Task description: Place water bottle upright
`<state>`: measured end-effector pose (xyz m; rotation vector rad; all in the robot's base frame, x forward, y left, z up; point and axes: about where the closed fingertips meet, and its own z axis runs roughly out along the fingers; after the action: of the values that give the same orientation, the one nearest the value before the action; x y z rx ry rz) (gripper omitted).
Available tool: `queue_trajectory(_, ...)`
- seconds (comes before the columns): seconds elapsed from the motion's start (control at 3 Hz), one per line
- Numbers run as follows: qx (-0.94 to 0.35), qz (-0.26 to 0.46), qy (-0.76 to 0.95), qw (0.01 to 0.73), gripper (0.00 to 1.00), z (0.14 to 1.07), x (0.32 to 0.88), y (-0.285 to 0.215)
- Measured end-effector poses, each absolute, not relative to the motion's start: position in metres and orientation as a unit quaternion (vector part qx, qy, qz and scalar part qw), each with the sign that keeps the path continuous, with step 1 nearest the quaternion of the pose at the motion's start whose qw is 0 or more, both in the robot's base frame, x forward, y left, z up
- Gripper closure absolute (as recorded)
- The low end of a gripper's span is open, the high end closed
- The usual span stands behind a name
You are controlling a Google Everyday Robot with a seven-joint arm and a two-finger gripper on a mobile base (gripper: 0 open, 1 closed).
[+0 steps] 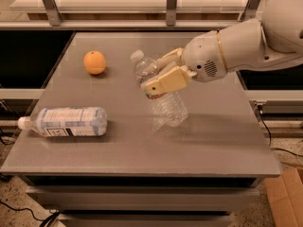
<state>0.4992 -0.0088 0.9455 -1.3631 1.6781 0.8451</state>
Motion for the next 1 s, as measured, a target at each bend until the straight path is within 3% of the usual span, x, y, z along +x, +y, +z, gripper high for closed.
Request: queue_trajectory(1.0, -0.468, 0.383, 0.604, 0.518, 1.00, 0.943, 0.521, -0.011)
